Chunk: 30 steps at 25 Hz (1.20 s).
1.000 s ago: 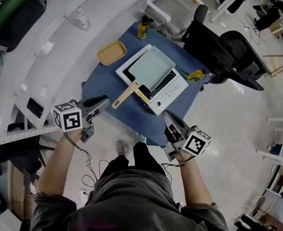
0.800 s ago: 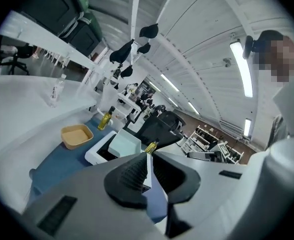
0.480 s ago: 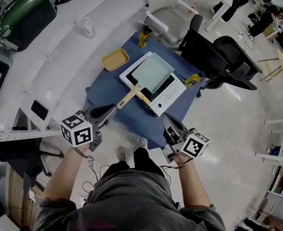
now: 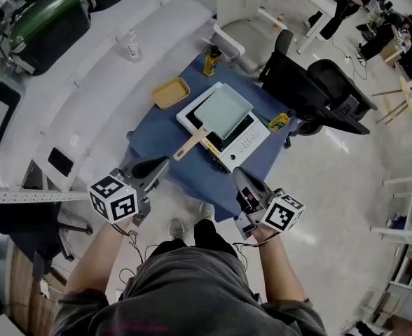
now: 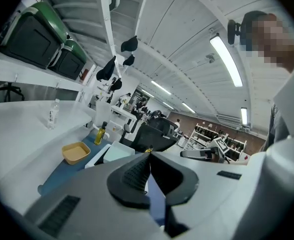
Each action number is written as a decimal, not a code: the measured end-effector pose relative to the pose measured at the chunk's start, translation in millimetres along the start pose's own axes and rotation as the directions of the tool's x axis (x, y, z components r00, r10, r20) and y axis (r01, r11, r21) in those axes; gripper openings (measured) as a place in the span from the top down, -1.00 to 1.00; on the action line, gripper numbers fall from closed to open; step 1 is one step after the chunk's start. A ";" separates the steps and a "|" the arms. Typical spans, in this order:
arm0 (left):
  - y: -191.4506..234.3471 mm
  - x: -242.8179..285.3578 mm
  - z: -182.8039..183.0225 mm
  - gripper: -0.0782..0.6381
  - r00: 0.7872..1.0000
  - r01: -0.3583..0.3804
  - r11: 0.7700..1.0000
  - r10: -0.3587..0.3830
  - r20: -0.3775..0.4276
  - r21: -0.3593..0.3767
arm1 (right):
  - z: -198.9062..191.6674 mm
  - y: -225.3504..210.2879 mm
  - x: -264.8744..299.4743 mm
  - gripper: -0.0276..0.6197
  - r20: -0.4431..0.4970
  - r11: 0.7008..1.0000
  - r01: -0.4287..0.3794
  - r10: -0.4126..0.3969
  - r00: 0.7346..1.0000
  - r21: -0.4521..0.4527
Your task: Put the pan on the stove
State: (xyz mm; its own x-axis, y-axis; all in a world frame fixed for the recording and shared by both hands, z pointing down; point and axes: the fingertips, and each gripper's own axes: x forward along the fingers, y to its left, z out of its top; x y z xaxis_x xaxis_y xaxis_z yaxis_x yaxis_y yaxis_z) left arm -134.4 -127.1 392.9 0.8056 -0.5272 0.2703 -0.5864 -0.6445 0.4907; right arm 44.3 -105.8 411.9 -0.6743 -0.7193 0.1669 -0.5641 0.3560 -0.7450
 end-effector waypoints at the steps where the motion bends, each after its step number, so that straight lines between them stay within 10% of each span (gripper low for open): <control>1: -1.1 -0.8 1.1 0.77 1.000 -0.002 1.000 0.002 0.004 0.007 | 0.8 2.6 0.2 0.91 -0.001 1.000 -0.001 0.001 1.000 -0.007; 30: -4.5 11.8 15.3 0.78 0.997 -0.074 0.988 0.072 0.017 0.139 | 14.5 23.3 20.5 0.91 -0.075 0.992 -0.069 0.062 0.995 -0.104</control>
State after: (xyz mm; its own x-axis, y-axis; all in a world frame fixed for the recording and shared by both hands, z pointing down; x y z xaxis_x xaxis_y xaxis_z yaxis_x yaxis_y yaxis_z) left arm -123.5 -138.9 381.2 0.7598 -0.5817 0.2904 -0.6501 -0.6747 0.3495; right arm 24.3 -121.0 388.6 -0.7415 -0.6495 0.1685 -0.5625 0.4647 -0.6838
